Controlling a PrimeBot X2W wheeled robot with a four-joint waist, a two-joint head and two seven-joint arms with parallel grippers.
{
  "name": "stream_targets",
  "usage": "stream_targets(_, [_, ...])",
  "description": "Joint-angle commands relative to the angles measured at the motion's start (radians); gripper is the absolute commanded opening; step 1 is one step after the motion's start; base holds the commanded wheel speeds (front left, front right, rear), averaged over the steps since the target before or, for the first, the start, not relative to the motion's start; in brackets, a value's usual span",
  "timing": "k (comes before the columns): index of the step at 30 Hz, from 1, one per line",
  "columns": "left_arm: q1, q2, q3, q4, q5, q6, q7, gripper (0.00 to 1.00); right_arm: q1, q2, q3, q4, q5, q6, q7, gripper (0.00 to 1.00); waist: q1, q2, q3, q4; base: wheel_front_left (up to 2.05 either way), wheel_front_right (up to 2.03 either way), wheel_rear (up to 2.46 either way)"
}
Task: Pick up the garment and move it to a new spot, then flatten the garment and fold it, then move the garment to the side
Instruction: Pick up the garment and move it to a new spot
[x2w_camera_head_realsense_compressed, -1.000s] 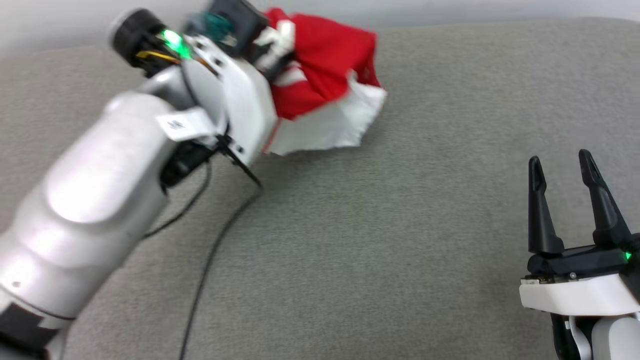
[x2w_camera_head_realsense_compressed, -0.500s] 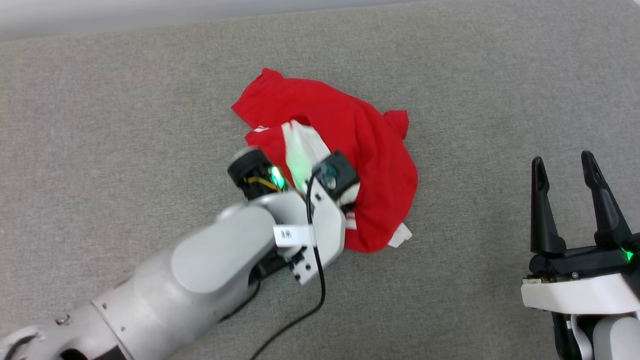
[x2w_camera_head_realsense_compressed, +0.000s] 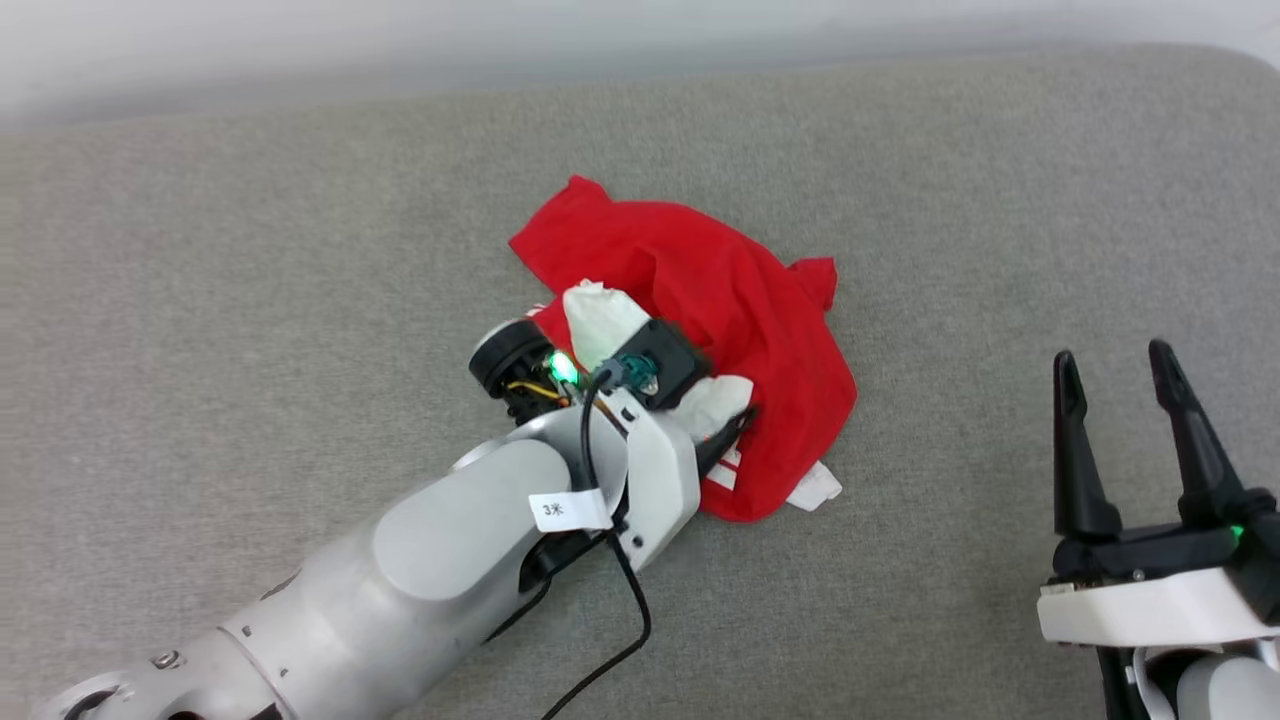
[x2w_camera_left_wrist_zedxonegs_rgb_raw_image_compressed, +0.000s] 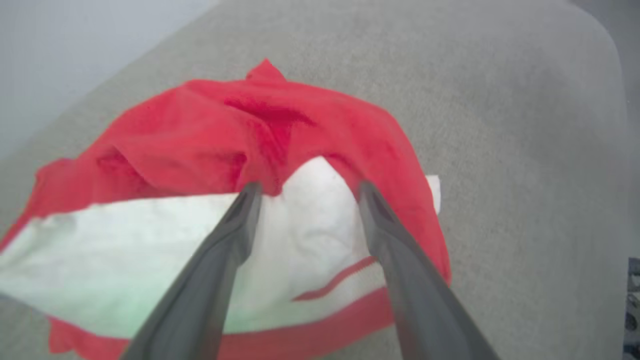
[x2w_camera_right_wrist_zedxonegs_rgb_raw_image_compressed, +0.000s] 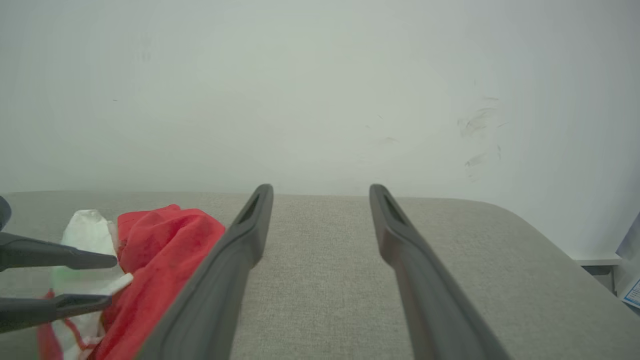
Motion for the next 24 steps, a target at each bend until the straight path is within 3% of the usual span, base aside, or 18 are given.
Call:
stream_targets(1, [0.014,-0.007,0.024,-0.003,0.012,0.031,-0.059,1.00,0.020,0.002,-0.001,0.006,-0.006,-0.001,-0.002,1.00,0.0001,-0.0001,-0.038,0.020,0.00,0.00,0.00])
stream_targets(11, [0.124,0.019,0.134,-0.042,0.030,0.213,-0.306,1.00,0.089,0.001,0.006,0.052,-0.016,-0.001,-0.002,1.00,0.0001,-0.0001,-0.140,0.076,0.00,0.00,0.00])
stream_targets(19, [0.298,0.080,0.336,-0.170,0.100,0.371,-0.337,1.00,0.123,0.001,0.001,0.076,-0.007,-0.001,-0.002,1.00,0.0001,-0.0001,-0.188,0.112,0.00,0.00,0.00])
stream_targets(24, [0.449,0.099,0.499,-0.279,0.191,0.426,-0.337,1.00,0.138,0.001,0.000,0.088,0.010,-0.001,-0.002,1.00,0.0001,-0.0001,-0.209,0.128,0.00,0.00,0.00])
